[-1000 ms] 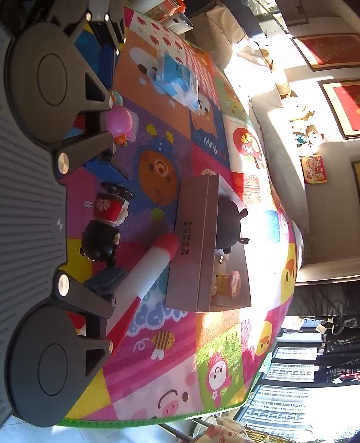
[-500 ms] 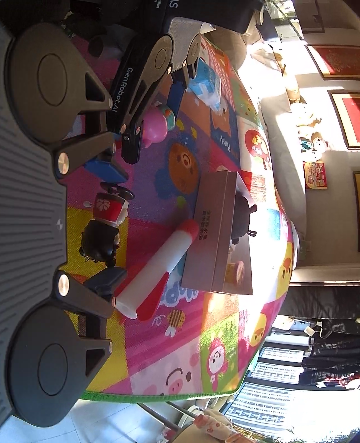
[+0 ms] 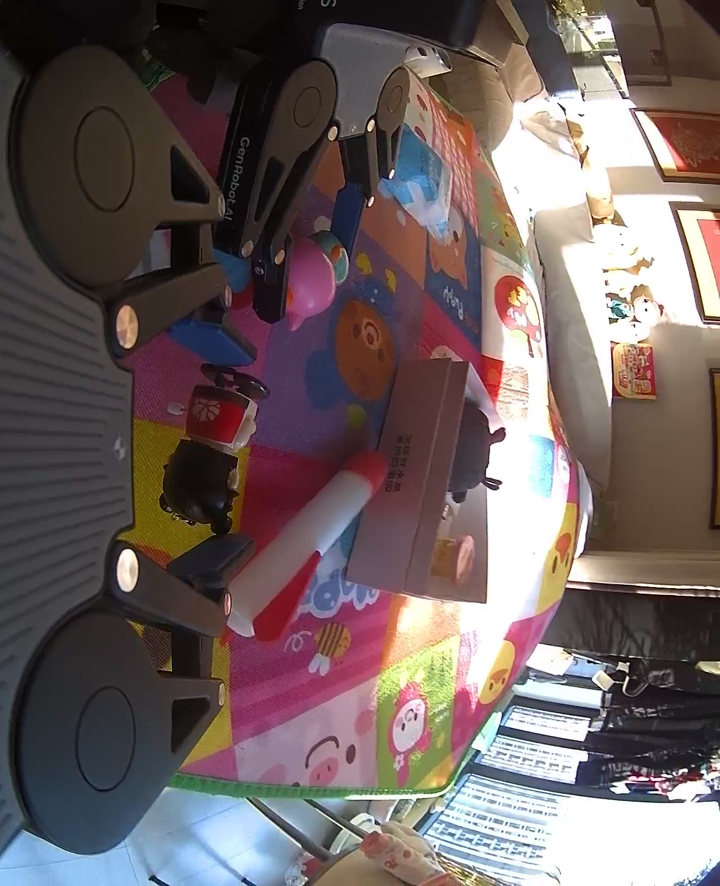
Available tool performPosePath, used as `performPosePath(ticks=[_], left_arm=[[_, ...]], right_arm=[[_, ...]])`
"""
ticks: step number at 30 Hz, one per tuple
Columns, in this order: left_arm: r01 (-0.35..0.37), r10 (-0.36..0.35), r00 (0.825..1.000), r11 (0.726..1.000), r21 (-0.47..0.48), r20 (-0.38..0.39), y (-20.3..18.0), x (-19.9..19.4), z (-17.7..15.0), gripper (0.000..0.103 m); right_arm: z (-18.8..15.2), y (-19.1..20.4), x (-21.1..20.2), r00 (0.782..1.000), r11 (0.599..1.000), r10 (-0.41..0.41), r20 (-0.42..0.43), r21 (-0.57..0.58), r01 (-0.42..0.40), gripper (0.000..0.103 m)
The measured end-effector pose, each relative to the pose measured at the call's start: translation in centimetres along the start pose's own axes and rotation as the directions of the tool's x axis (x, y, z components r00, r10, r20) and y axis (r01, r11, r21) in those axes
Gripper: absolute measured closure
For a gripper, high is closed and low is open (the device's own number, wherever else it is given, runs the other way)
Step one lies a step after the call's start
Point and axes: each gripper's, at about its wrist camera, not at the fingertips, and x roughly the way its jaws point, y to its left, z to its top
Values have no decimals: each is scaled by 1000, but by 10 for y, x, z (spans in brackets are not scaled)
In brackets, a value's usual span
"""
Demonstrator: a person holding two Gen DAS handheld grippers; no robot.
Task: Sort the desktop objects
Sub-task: 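Drop the pig toy and keychain doll into the pink box with both tools, then grasp the blue packet with the left tool while the right tool reaches the white rocket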
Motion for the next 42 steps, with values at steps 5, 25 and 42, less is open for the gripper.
performPosePath(ticks=[5, 25, 42], left_arm=[[-23, 9, 979, 998, 64, 205, -1, -35, 53, 27], [-126, 137, 985, 987, -103, 104, 64, 74, 90, 6], [-194, 190, 981, 956, -222, -39, 71, 10, -18, 3]], right_arm=[[46, -17, -30, 993, 999, -21, 118, -22, 24, 35], [188, -106, 65, 967, 968, -96, 235, 250, 35, 23], [40, -51, 111, 991, 993, 33, -127, 113, -18, 37]])
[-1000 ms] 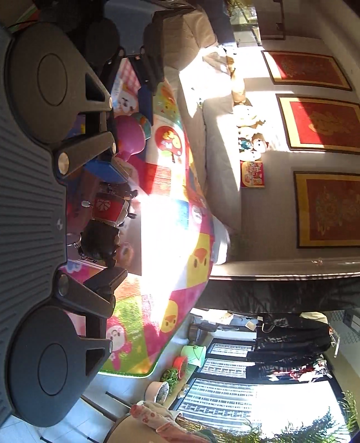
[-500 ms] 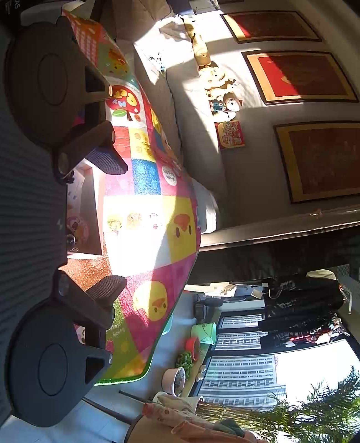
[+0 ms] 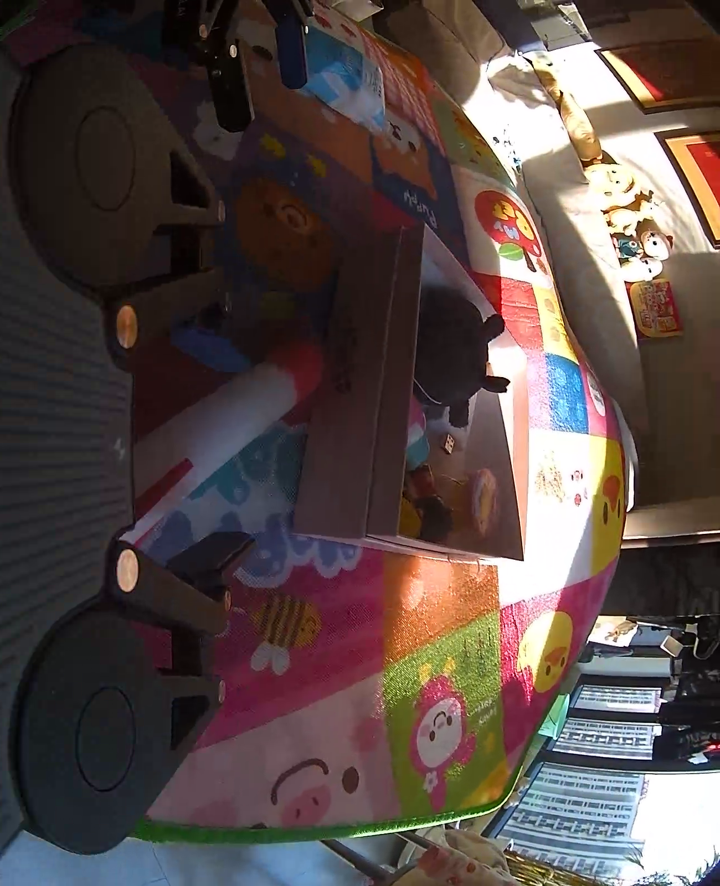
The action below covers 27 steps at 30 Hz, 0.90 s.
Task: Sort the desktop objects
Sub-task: 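Grasp the blue packet with the left tool while the right tool reaches the white rocket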
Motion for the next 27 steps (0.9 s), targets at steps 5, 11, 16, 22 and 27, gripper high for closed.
performPosePath(ticks=[5, 11, 16, 22, 27], left_arm=[[-71, 72, 996, 997, -20, 53, 13, -16, 0, 3], [-343, 341, 930, 939, -7, 137, 46, -23, 20, 1], [-374, 375, 927, 926, -45, 23, 83, 5, 21, 1], [-366, 366, 930, 924, -112, -21, 102, 24, 10, 2], [-350, 346, 937, 930, -108, -52, 106, 33, 8, 35]], right_arm=[[-5, 13, 6, 1000, 999, -2, -24, -38, 1, 37], [-14, 32, 1, 1000, 995, -19, -25, -99, 16, 45], [-22, 50, -8, 975, 978, 205, -90, -4, -206, 45], [-32, 65, -22, 978, 978, 210, 8, 1, -210, 27], [-38, 48, -37, 991, 995, 93, 97, 10, -95, 0]])
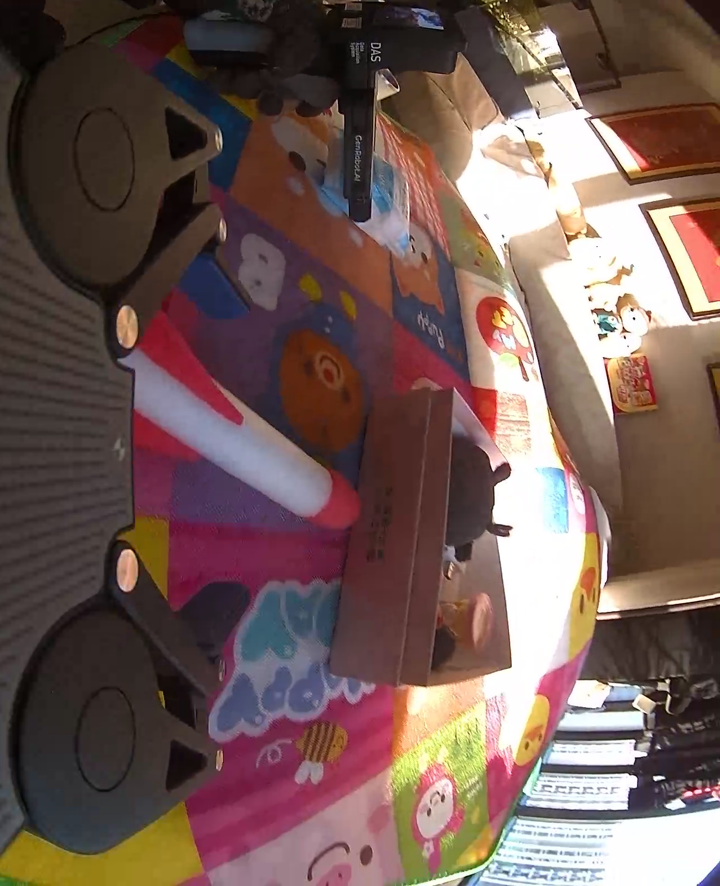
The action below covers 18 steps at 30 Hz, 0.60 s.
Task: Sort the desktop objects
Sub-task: 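Grasp the blue packet with the left tool while the right tool reaches the white rocket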
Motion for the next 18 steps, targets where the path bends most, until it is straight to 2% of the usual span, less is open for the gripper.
performPosePath(ticks=[4, 8, 11, 14, 16, 18], left_arm=[[-3, 3, 1000, 1000, 15, 22, -5, -10, -1, 40], [114, -116, 992, 992, 50, 48, -26, -40, -2, 41], [254, -262, 964, 959, 122, 51, -57, -66, -7, 40], [372, -385, 923, 907, 197, 28, -89, -84, -17, 40], [422, -437, 899, 872, 248, 5, -107, -92, -26, 36], [441, -456, 890, 849, 291, -17, -119, -97, -34, 32]], right_arm=[[-11, -30, -5, 1000, 991, -31, -5, 128, 31, 0], [-22, -61, -8, 1000, 957, -18, -9, 290, 19, 0], [-26, -73, -8, 1000, 934, 6, 16, 357, -12, 0], [-27, -70, -7, 1000, 935, -4, 17, 354, -3, 0], [-28, -67, -7, 1000, 941, -15, 21, 338, 7, 0], [-29, -67, -7, 999, 942, -19, 26, 336, 9, 0]])
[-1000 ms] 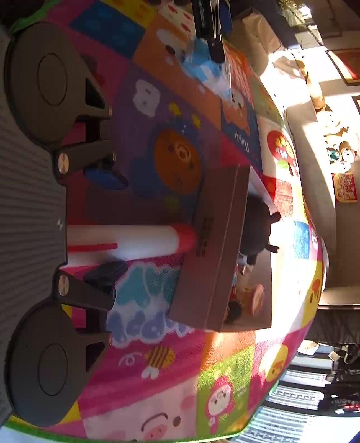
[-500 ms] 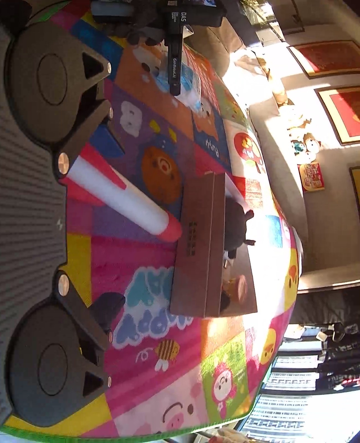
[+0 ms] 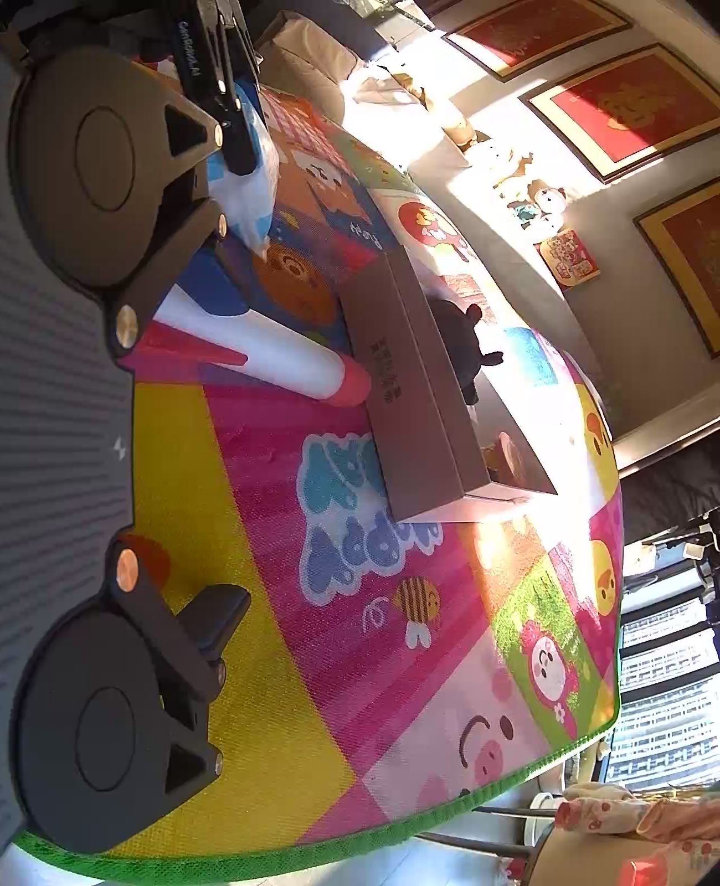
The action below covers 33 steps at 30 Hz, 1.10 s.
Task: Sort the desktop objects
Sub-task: 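Grasp the blue packet with the left tool while the right tool reaches the white rocket, then carry the blue packet with the left tool while the right tool grasps the white rocket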
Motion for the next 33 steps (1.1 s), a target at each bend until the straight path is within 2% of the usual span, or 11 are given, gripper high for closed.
performPosePath(ticks=[3, 6, 9, 13, 15, 19, 26, 27, 29, 32, 33], left_arm=[[8, -6, 1000, 998, 67, -25, -11, -1, -10, 13], [-35, 41, 998, 992, 121, -43, -9, -6, -20, 12], [-92, 97, 994, 991, 100, -48, 9, -13, -21, 8], [-250, 253, 966, 966, 58, -44, 40, -17, -19, 7], [-230, 230, 972, 973, 6, -46, 54, -22, -17, 7], [-79, 77, 996, 995, -68, -33, 63, -29, -13, 5], [45, -46, 999, 997, -60, -1, 36, -20, 0, 3], [40, -40, 999, 998, -43, 7, 30, -18, 2, 2], [-34, 32, 999, 999, 42, 34, 12, -12, 3, 2], [-137, 136, 991, 983, 119, 22, 3, 5, 4, 1], [-139, 138, 990, 983, 120, 12, 6, 10, 3, 1]], right_arm=[[-1, 0, 0, 1000, 1000, -1, 4, 1, 1, 0], [-1, 3, 0, 1000, 1000, -11, 1, -10, 11, 0], [-2, 4, 0, 1000, 1000, -18, 2, -15, 18, 0], [-3, 6, 1, 1000, 999, -25, 1, -28, 25, 0], [-2, 6, 1, 1000, 999, -26, 0, -27, 26, 0], [-2, 6, 1, 1000, 999, -27, -1, -29, 27, 0], [-2, 7, 1, 999, 999, -32, -5, -39, 31, 0], [-3, 7, 1, 999, 999, -32, -4, -40, 31, 0], [-3, 7, 1, 999, 999, -33, -1, -42, 33, 0], [-3, 8, 2, 999, 998, -34, 0, -47, 34, 0], [-3, 8, 1, 999, 998, -33, 0, -48, 33, 0]])
